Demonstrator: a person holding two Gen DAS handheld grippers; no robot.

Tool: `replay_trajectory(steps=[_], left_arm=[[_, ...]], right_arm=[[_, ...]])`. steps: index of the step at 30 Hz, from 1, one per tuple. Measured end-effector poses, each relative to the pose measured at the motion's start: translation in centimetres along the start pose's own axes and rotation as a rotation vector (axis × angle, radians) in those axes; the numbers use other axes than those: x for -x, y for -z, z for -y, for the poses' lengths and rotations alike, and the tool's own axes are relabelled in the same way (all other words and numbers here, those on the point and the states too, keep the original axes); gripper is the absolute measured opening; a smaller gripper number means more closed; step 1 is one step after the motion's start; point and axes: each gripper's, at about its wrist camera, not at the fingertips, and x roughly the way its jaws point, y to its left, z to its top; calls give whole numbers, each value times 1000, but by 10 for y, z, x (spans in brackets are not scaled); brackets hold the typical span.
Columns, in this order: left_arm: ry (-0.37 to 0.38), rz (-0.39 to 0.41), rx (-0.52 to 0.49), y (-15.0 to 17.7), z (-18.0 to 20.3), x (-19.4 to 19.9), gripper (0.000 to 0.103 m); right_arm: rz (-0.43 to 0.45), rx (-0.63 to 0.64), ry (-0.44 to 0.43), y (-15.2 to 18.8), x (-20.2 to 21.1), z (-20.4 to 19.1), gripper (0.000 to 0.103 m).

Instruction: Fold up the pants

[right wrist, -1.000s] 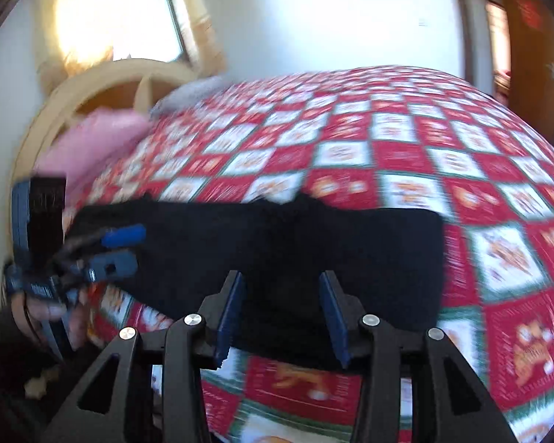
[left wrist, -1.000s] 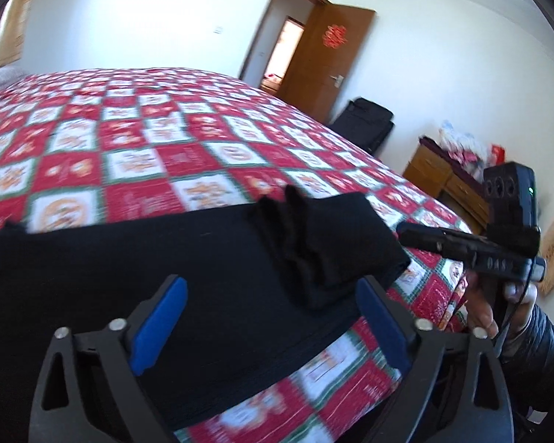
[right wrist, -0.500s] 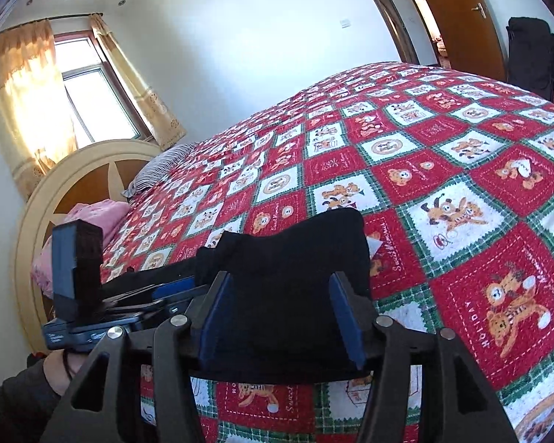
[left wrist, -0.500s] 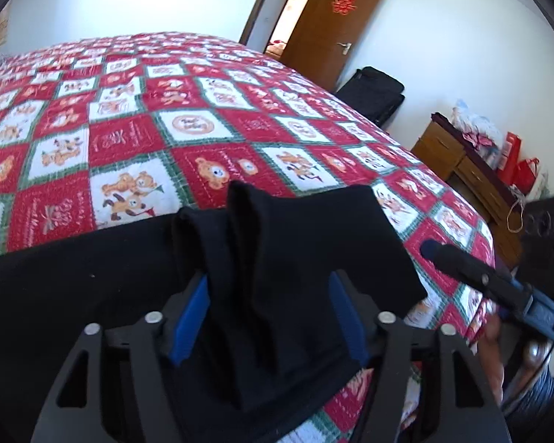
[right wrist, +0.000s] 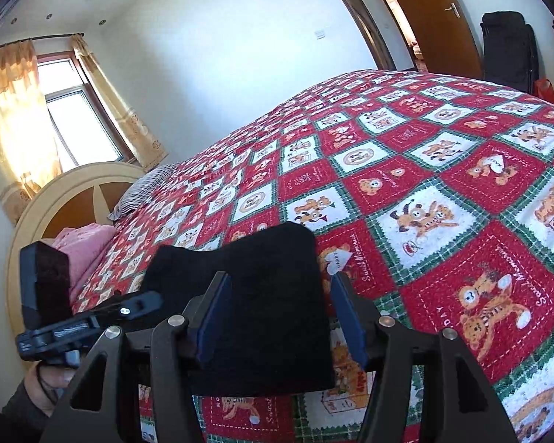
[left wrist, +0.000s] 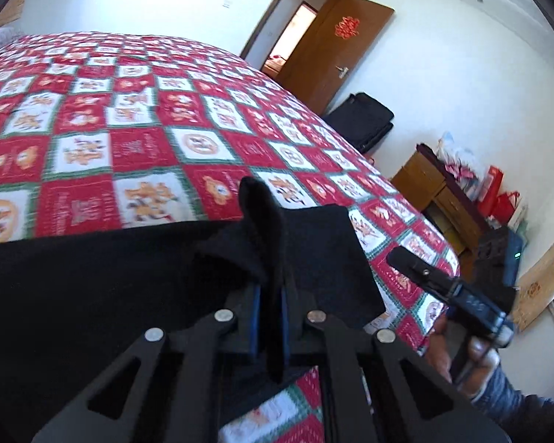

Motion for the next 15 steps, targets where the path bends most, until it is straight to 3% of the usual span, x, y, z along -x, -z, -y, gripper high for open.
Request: replay_trajectory(steps=[7,15], left_arm=[[-5,43,91,9,-28,25,10],[56,109,36,-2,-4,44,10]], right_arm=[[-16,37,-10,4,-2,-8,60],[-23,80,-6,8,-4,-15,60]])
